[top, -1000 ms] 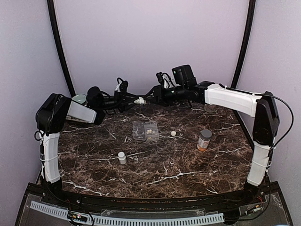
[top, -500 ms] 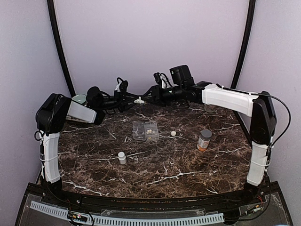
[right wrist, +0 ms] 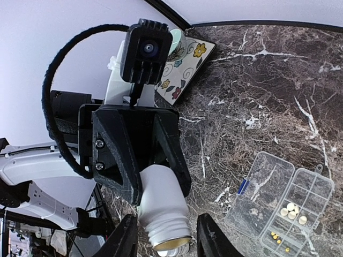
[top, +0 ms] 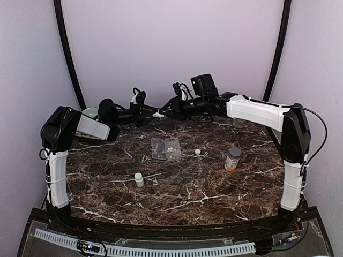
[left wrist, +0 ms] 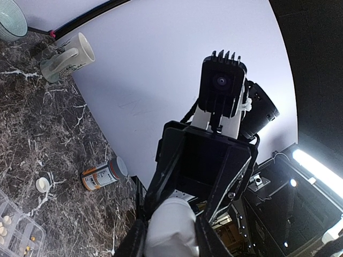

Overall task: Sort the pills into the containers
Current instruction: Pass from the left arm to the right

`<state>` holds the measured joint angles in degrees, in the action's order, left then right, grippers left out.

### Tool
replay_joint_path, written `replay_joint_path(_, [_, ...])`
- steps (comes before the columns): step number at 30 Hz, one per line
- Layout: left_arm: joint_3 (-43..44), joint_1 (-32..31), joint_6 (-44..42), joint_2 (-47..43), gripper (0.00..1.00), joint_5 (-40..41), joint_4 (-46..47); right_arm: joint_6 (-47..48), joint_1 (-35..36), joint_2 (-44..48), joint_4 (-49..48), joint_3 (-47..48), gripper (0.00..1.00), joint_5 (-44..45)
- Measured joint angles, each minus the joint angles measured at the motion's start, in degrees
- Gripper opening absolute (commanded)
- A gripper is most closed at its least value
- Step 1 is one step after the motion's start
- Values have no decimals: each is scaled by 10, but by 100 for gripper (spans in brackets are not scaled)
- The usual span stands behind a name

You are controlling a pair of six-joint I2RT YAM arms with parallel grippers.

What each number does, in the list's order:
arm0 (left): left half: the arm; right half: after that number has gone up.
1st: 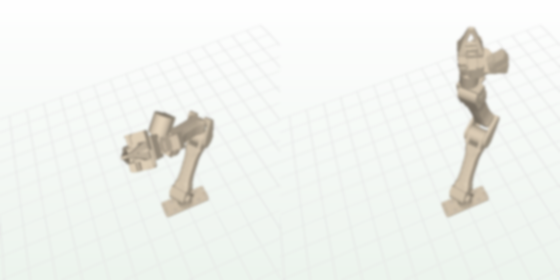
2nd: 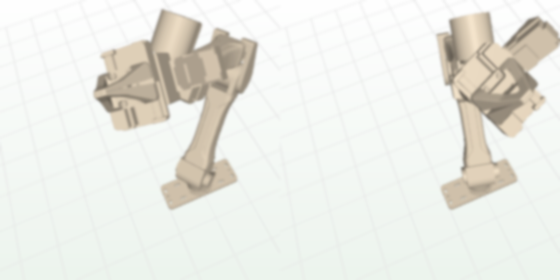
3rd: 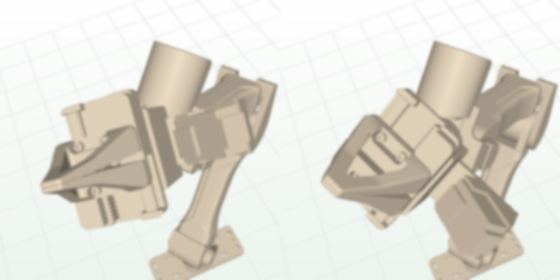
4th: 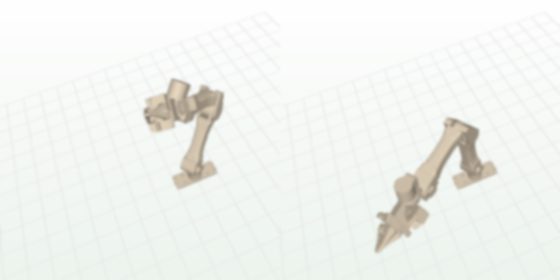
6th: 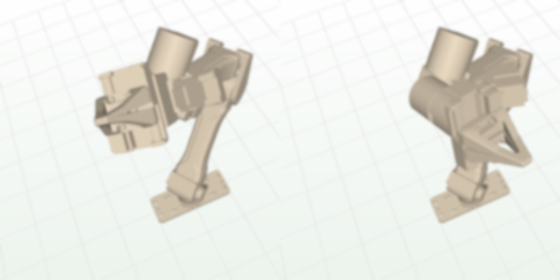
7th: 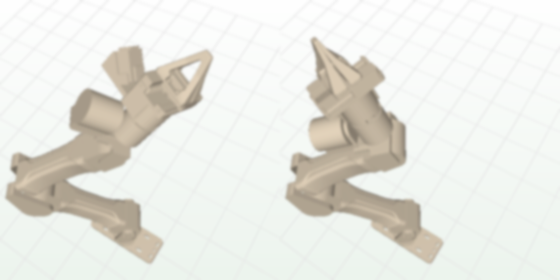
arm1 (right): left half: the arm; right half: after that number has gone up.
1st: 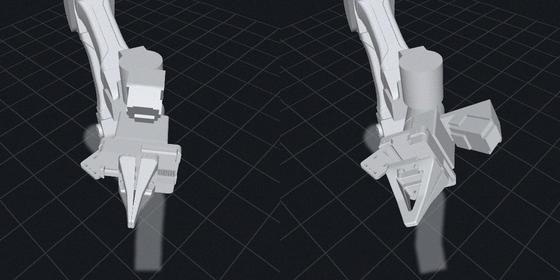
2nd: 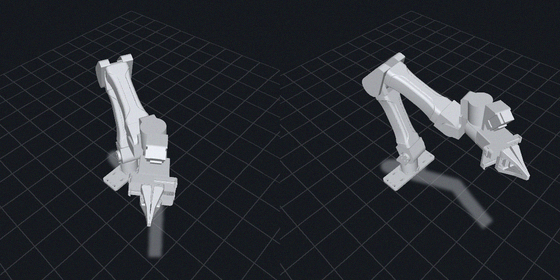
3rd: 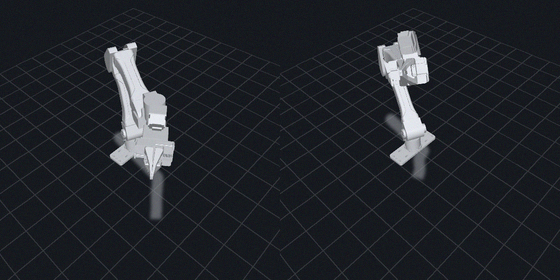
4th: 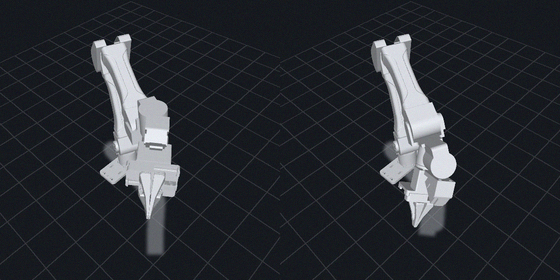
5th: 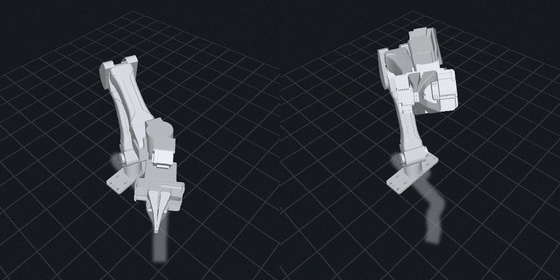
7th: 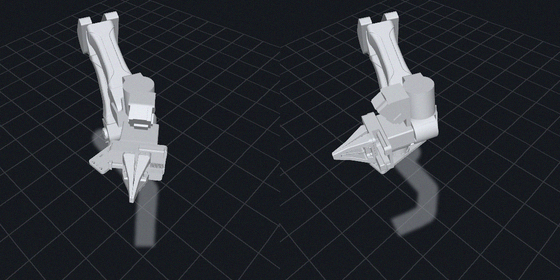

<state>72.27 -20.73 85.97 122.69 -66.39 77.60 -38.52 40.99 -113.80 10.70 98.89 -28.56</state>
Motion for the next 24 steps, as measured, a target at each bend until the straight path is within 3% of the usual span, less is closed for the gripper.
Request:
replay_joint_path(6, [1, 0, 3, 0, 0, 0, 8, -1, 0, -2, 1, 9, 27, -2])
replay_joint_path(12, [3, 2, 10, 0, 0, -2, 12, 1, 0, -7, 1, 16, 27, -6])
replay_joint_path(19, [5, 3, 14, 0, 0, -4, 12, 0, 0, -7, 0, 17, 17, -8])
replay_joint_path(22, [5, 3, 15, 0, 0, -4, 12, 1, 0, -7, 0, 17, 17, -8])
replay_joint_path(24, [5, 3, 16, 0, 0, -4, 12, 0, 0, -7, 0, 17, 26, -8])
